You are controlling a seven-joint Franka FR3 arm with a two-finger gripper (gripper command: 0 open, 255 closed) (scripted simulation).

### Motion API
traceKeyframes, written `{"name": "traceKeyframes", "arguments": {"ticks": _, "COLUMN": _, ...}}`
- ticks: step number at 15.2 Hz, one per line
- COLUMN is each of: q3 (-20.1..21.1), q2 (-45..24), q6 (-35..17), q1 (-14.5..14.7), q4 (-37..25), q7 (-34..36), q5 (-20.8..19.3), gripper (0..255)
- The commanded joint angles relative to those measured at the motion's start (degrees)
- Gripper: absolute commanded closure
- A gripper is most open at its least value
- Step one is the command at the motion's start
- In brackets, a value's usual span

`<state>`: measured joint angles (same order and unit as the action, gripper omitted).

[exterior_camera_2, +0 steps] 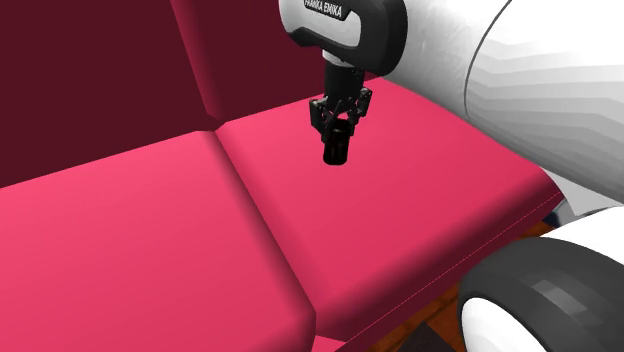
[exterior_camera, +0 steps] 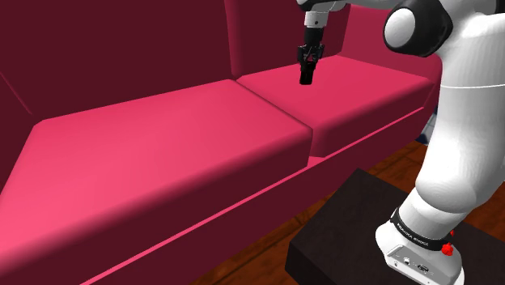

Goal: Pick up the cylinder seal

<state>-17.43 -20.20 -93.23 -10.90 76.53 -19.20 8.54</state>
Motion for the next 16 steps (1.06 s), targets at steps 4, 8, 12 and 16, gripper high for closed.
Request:
{"name": "traceKeyframes", "arguments": {"ticks": 4, "q3": 0.0, "q2": -0.8, "q6": 3.9, "q1": -0.4, "q4": -4.6, "q7": 0.2, "q5": 0.2, "gripper": 255}}
{"name": "traceKeyframes", "arguments": {"ticks": 8, "q3": 0.0, "q2": -1.9, "q6": 7.6, "q1": -1.0, "q4": -9.5, "q7": 0.3, "q5": 0.5, "gripper": 255}}
{"name": "traceKeyframes", "arguments": {"ticks": 12, "q3": 0.0, "q2": -3.6, "q6": 11.7, "q1": -1.8, "q4": -15.1, "q7": 0.4, "q5": 1.0, "gripper": 255}}
{"name": "traceKeyframes", "arguments": {"ticks": 16, "q3": 0.0, "q2": -4.7, "q6": 14.1, "q1": -2.3, "q4": -18.7, "q7": 0.5, "q5": 1.4, "gripper": 255}}
